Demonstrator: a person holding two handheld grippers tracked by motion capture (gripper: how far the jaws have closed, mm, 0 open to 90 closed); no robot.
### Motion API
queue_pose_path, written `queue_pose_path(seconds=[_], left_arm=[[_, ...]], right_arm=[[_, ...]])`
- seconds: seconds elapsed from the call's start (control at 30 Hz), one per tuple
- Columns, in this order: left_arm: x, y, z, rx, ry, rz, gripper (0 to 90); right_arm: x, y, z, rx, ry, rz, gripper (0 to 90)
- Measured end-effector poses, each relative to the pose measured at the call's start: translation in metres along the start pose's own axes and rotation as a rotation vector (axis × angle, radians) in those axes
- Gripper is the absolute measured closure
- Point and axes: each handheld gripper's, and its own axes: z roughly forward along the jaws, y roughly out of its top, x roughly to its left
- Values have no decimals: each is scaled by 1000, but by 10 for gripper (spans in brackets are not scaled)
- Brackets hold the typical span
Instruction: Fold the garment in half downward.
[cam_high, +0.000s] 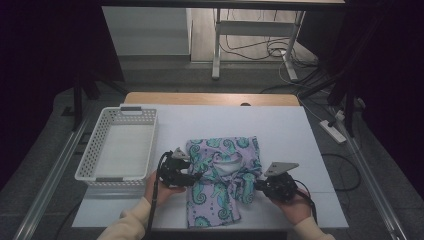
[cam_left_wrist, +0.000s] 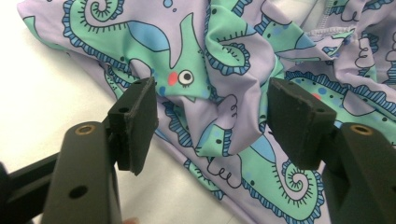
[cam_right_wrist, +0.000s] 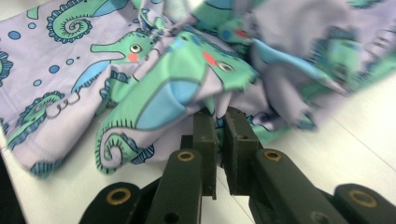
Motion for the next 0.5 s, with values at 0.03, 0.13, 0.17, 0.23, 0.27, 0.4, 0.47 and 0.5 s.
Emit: queue_pose_path(seconds=[0.03, 0.13, 0.17, 0.23, 0.27, 0.4, 0.47, 0.5], left_arm=[[0, 0, 0, -2, 1, -2, 351], [1, 0, -2, -6, 2, -2, 350], [1, 1, -2, -6, 2, 1, 350], [1, 1, -2, -6, 2, -1, 349], [1, 1, -1, -5, 2, -2, 348], [2, 1, -2, -5, 2, -6, 347], [2, 1, -2, -5, 3, -6, 347], [2, 1, -1, -5, 3, -5, 346]], right_arm=[[-2, -2, -4, -2, 0, 6, 842], [-7, -4, -13, -10, -1, 13, 842], [-8, -4, -16, -12, -3, 13, 842], [-10, -4, -18, -5, -5, 6, 841], [-10, -4, -19, 0, -6, -1, 841], [-14, -3, -21, 8, -6, -7, 834], [-15, -3, -18, 13, -7, -2, 829], [-15, -3, -15, 12, -9, 0, 825]])
